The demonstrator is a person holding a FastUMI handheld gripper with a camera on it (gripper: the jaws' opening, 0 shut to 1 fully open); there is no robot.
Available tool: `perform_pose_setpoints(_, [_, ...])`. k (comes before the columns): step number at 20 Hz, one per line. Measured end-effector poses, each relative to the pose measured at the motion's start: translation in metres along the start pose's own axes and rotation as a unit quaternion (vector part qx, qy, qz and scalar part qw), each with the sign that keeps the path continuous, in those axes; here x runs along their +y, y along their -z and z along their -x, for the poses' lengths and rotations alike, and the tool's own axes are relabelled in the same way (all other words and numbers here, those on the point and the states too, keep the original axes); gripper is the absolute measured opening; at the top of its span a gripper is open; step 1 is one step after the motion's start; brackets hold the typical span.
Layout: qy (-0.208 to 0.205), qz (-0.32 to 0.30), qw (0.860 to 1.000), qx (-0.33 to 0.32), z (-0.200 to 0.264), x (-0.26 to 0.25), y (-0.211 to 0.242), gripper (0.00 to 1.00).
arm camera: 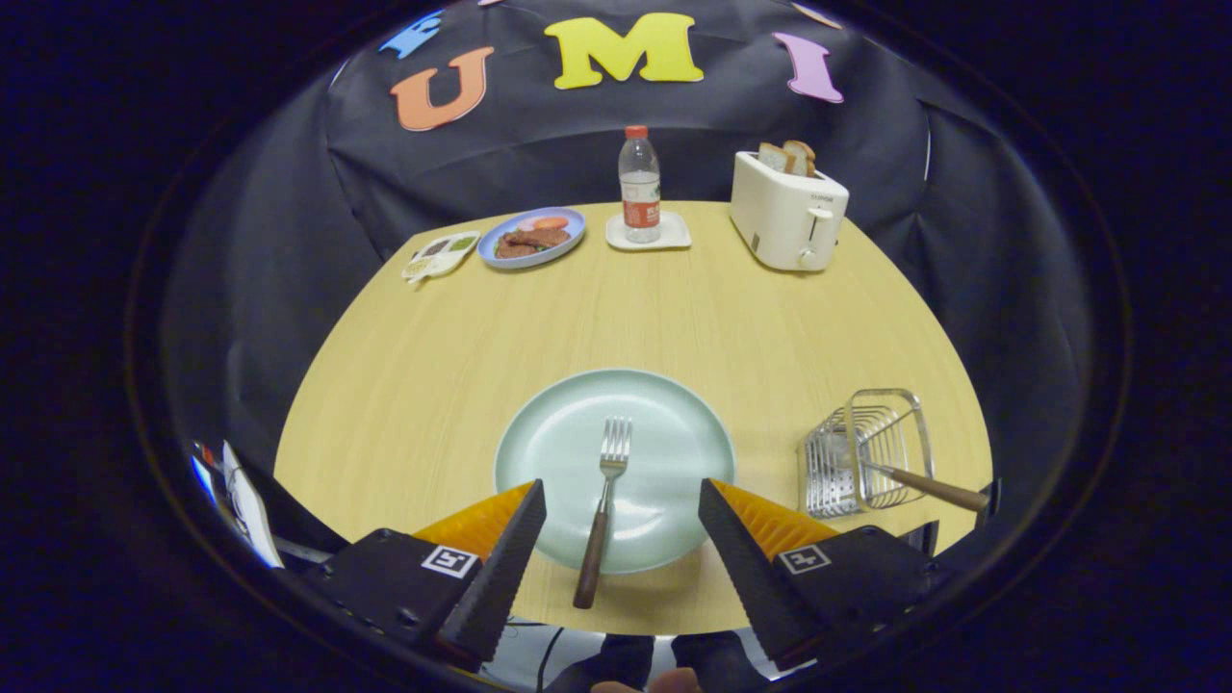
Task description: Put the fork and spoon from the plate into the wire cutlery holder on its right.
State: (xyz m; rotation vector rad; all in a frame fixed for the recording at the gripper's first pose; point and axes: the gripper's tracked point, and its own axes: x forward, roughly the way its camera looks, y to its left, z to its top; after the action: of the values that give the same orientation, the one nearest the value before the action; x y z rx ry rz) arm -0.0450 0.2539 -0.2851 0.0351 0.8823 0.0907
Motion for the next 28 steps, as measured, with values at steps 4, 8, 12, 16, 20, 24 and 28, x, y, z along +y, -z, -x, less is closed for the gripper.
perform_pose_setpoints(4, [0.016, -0.019, 0.999, 0.026, -0.034, 0.008, 0.028, 0.97])
perform_pose_setpoints(8, [0.028, -0.011, 0.998, 0.05, -0.047, 0.011, 0.044, 0.78])
perform_pose_setpoints(12, [0.023, -0.023, 0.997, 0.074, -0.059, 0.012, 0.058, 0.58])
perform_pose_setpoints(16, [0.035, -0.037, 0.994, 0.1, -0.061, 0.006, 0.057, 0.15])
perform_pose_setpoints(20, [0.027, -0.034, 0.993, 0.114, -0.051, 0.005, 0.053, 0.01])
perform_pose_setpoints(24, [0.017, -0.037, 0.992, 0.117, -0.033, 0.002, 0.034, 0.01])
perform_pose_setpoints(28, [0.017, -0.03, 0.99, 0.134, -0.005, -0.016, 0.009, 0.01])
